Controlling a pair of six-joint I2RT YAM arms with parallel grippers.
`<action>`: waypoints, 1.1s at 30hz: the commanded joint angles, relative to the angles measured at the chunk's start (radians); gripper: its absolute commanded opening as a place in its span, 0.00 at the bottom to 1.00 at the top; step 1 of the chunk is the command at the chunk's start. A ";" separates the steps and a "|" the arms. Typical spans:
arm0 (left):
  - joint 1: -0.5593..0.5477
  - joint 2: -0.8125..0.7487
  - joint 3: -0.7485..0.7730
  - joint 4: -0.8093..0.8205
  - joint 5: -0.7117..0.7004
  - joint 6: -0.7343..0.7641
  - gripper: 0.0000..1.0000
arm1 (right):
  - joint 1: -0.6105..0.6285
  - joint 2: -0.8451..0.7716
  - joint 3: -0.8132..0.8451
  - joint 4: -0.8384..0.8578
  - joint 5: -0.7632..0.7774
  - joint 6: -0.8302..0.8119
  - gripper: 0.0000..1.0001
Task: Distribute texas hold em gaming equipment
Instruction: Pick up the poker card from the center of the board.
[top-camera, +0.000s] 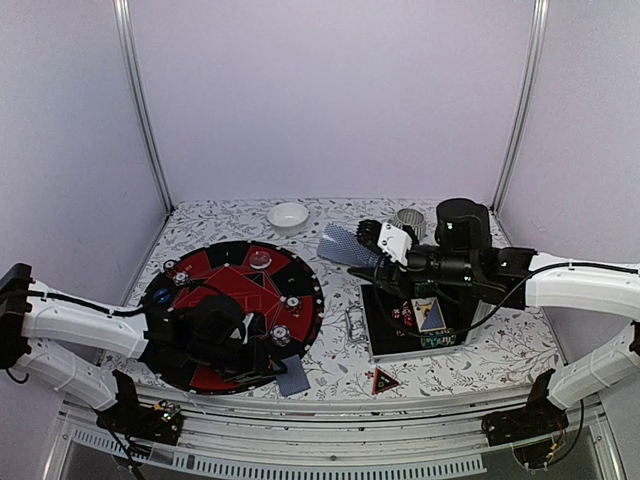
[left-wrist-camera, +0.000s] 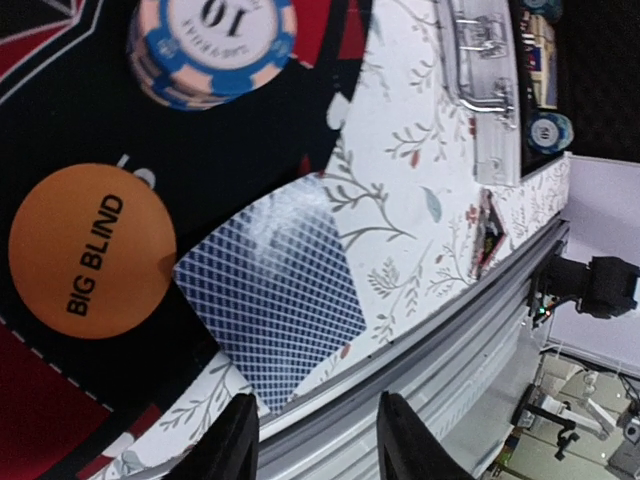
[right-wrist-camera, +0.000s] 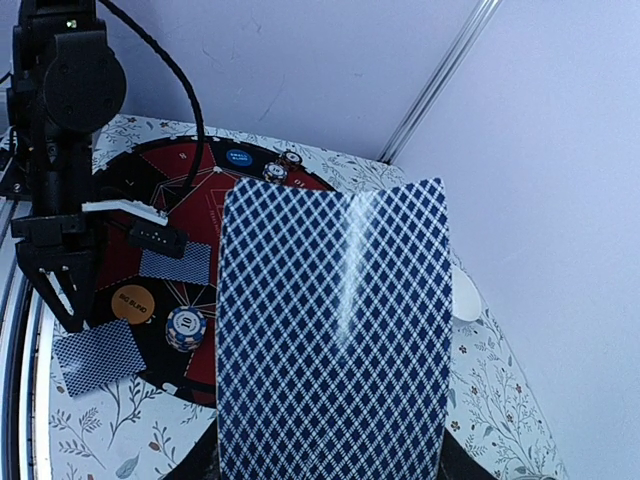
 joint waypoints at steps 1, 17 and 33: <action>-0.016 0.057 0.026 0.014 -0.053 -0.081 0.41 | -0.003 -0.058 -0.030 0.008 -0.030 0.020 0.43; -0.036 0.069 0.013 -0.050 -0.176 -0.234 0.35 | -0.003 -0.128 -0.091 0.013 -0.067 0.025 0.43; -0.027 0.172 0.009 0.068 -0.187 -0.213 0.29 | -0.002 -0.162 -0.096 0.014 -0.094 0.023 0.43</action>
